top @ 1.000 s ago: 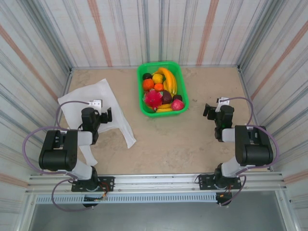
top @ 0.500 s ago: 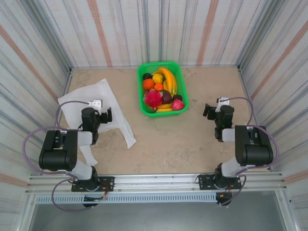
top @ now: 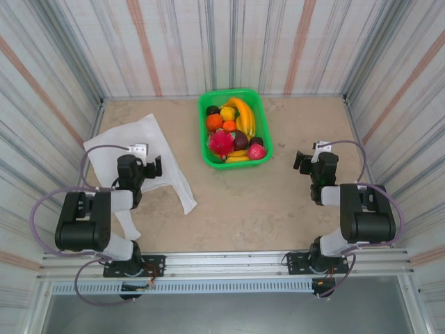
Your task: Place the fake fruits into the plastic bag and tie a complex knot
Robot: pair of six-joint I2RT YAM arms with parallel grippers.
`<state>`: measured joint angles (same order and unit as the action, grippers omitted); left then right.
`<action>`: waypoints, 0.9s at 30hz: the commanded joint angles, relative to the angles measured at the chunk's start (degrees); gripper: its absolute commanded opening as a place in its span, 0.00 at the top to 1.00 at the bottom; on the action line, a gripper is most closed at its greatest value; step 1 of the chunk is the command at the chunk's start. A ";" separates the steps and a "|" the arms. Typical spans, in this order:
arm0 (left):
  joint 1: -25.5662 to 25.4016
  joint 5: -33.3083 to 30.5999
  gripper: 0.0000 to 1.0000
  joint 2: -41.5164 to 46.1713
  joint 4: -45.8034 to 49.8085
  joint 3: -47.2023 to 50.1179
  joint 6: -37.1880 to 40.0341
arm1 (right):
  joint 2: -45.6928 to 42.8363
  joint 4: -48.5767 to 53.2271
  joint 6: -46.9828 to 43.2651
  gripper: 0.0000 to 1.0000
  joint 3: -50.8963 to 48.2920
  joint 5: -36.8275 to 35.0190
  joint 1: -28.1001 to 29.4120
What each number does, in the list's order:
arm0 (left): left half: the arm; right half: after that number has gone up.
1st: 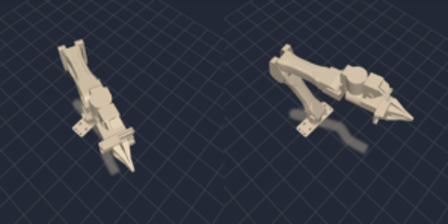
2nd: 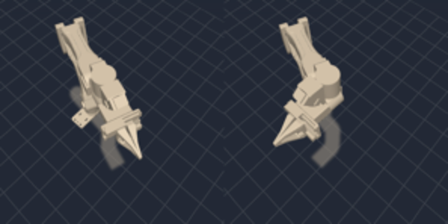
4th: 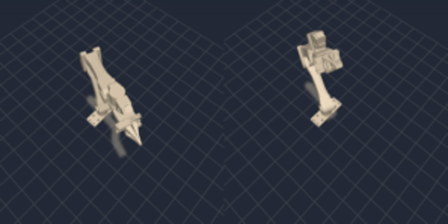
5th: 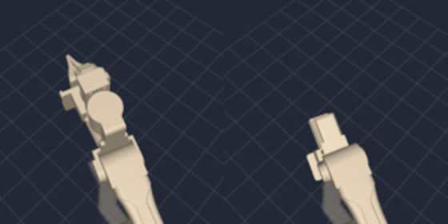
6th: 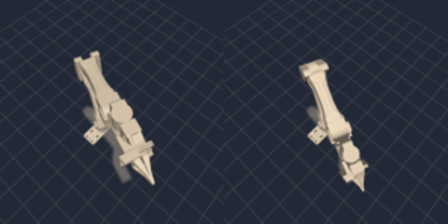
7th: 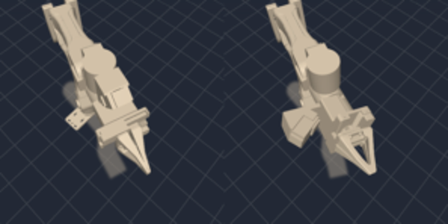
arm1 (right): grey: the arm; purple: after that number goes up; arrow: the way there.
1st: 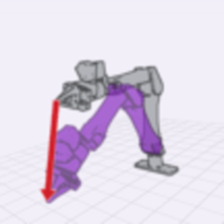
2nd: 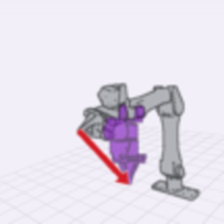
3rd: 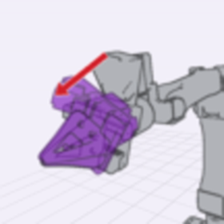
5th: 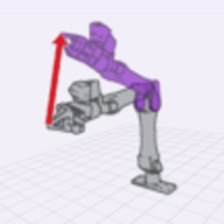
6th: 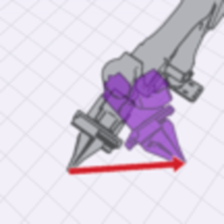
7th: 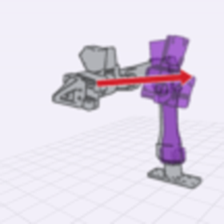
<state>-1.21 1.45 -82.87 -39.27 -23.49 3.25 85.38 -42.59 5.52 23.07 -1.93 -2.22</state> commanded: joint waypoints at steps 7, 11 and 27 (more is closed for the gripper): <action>-1.69 -0.48 0.02 16.19 29.21 -14.90 2.84 | -17.84 29.57 7.66 0.01 9.18 1.31 -0.45; -1.80 0.01 0.05 18.02 47.84 -25.15 5.78 | -23.99 46.18 11.97 0.01 15.85 7.32 -0.51; -4.01 5.48 0.13 27.21 75.29 -24.38 34.28 | -37.98 58.54 13.47 0.01 17.25 17.66 0.63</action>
<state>-4.49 5.17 -56.42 30.17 -49.67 29.82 48.12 13.06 17.80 40.60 14.39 -2.09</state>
